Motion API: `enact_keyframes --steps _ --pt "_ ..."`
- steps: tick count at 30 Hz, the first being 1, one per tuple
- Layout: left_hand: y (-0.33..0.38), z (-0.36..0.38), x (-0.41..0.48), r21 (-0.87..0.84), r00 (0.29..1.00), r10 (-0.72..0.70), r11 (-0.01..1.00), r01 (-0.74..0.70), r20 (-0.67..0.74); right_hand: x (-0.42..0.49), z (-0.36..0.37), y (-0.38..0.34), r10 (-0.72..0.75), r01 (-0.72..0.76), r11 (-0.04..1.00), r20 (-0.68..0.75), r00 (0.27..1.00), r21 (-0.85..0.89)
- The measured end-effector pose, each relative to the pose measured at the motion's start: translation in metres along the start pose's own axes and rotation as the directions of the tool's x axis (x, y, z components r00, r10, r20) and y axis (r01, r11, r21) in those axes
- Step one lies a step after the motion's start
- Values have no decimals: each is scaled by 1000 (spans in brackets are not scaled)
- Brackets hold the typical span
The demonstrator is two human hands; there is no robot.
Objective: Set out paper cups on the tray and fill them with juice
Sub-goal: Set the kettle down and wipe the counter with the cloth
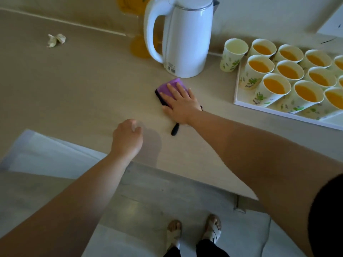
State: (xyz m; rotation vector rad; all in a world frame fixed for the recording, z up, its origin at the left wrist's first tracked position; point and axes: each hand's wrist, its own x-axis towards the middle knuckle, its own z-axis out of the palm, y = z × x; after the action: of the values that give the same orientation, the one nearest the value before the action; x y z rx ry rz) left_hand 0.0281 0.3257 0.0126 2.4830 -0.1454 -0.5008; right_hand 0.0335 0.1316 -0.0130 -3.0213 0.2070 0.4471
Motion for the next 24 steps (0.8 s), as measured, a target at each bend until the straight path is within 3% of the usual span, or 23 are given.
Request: enact_keyframes --steps 2,4,7,9,12,14,17,19,21,22,24 --pt "-11 1 2 -75 999 -29 997 27 -28 18 -2 -32 141 -140 989 -2 990 48" --pt "-22 2 2 -204 991 -56 979 30 -118 20 2 -68 190 -189 980 -11 982 65" --pt "-31 2 -6 -464 934 -132 885 -39 -332 -10 21 -111 7 -7 1000 15 1000 25" --pt "-30 0 -9 -504 890 -180 861 -64 -420 -41 31 -113 -145 145 989 0 989 -37" --pt "-24 11 -12 -368 932 -109 929 -28 -347 -86 40 -66 -318 321 941 41 947 -106" --pt "-16 24 -19 -171 972 26 983 -67 -234 -110 43 -14 -325 328 932 45 945 -153" --pt "-3 41 -26 72 974 196 979 -189 -110 -116 39 48 -51 49 995 -22 998 -82" --pt "4 44 -23 88 980 170 983 -162 -100 -97 33 49 192 -192 981 -46 980 4" --pt "11 44 -17 81 986 114 991 -104 -118 -78 27 20 334 -331 941 -28 942 74" --pt "13 43 -13 84 988 98 993 -88 -123 -75 27 3 311 -309 949 -20 950 70" --pt "15 47 -6 111 985 97 990 -82 -142 -86 35 -19 47 -48 999 -4 999 -13"
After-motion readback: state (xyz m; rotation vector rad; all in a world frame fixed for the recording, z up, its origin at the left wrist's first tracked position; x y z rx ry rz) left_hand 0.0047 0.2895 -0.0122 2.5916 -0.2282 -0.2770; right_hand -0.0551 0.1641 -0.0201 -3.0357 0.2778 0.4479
